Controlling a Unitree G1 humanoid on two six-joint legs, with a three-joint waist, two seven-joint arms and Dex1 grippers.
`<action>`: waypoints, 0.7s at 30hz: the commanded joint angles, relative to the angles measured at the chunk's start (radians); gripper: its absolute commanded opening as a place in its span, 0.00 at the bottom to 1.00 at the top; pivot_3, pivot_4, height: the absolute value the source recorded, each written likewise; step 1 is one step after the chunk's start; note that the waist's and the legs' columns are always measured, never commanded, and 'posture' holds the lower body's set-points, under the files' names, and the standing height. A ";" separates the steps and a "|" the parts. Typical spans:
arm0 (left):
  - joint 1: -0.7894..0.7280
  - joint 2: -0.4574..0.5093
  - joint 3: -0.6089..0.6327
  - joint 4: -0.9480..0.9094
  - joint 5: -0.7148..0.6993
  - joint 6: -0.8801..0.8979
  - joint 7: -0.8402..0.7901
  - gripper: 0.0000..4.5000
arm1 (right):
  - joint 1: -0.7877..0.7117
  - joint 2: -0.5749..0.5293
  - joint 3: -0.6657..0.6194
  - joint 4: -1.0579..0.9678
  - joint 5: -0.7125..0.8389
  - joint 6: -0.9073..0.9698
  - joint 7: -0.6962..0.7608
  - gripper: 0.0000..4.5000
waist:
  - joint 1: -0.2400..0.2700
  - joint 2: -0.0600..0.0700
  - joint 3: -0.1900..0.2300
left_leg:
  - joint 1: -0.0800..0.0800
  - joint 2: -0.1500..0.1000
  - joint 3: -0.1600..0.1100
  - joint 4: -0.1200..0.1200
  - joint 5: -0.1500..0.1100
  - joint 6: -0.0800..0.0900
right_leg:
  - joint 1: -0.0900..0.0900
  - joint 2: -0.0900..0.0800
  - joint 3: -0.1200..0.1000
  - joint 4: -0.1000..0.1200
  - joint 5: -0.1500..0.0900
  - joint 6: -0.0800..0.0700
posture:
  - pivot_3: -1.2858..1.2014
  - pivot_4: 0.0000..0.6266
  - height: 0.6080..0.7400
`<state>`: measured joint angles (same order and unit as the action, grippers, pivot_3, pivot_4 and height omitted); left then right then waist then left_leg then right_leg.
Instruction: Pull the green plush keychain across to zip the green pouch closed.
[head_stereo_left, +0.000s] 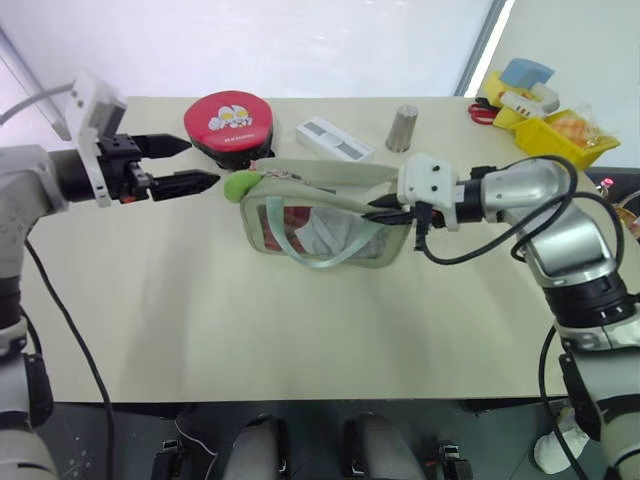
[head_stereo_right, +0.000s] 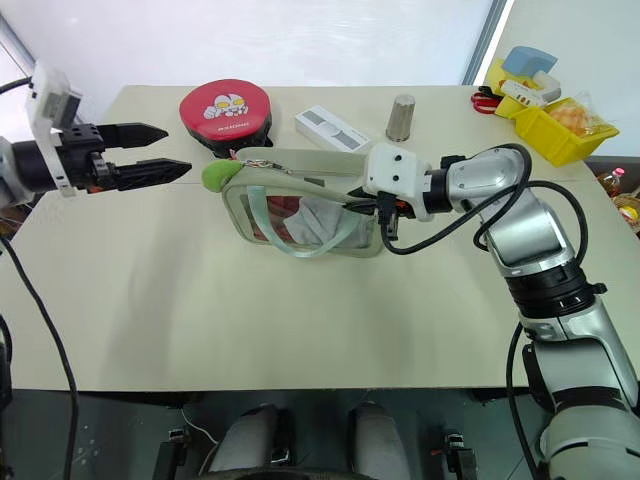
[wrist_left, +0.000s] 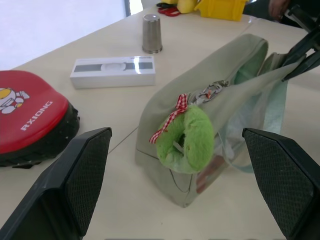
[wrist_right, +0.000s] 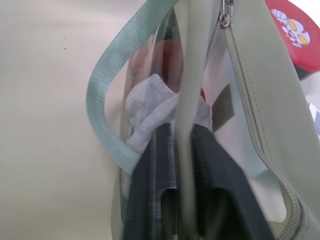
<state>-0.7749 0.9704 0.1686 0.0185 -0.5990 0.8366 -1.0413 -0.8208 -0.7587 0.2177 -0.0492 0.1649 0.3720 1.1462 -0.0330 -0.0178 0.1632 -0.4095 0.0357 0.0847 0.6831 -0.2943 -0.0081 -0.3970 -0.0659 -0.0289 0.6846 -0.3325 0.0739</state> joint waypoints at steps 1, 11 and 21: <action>-0.035 0.008 0.001 0.010 0.010 -0.029 -0.013 1.00 | -0.003 -0.009 -0.054 -0.048 0.013 0.027 -0.026 0.46 | 0.000 0.000 0.000 | 0.000 0.000 0.000 0.000 0.000 0.000 | 0.000 0.000 0.000 0.000 0.000 0.000 | 0.52 0.24 1.00; -0.029 0.031 -0.022 0.069 0.045 -0.059 -0.057 1.00 | 0.103 -0.136 -0.182 -0.240 0.103 0.216 -0.053 0.58 | 0.019 -0.001 0.000 | 0.000 0.000 0.000 0.000 0.000 0.000 | 0.000 0.000 0.000 -0.001 0.000 0.000 | 0.52 0.24 1.00; -0.040 -0.067 -0.083 0.016 0.055 -0.055 -0.022 1.00 | 0.107 -0.078 -0.123 -0.116 0.025 0.102 -0.112 0.53 | 0.019 -0.001 0.000 | -0.001 -0.001 0.000 0.000 0.000 0.000 | 0.000 0.000 0.000 0.000 0.000 0.000 | 0.52 0.24 1.00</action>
<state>-0.7976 0.9031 0.0766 0.0680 -0.5523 0.7964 -1.0772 -0.6893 -0.8383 0.1133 -0.1653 0.1906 0.4917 1.0413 -0.0141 -0.0186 0.1628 -0.4102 0.0347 0.0847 0.6832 -0.2944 -0.0080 -0.3971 -0.0663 -0.0289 0.6842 -0.3325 0.0739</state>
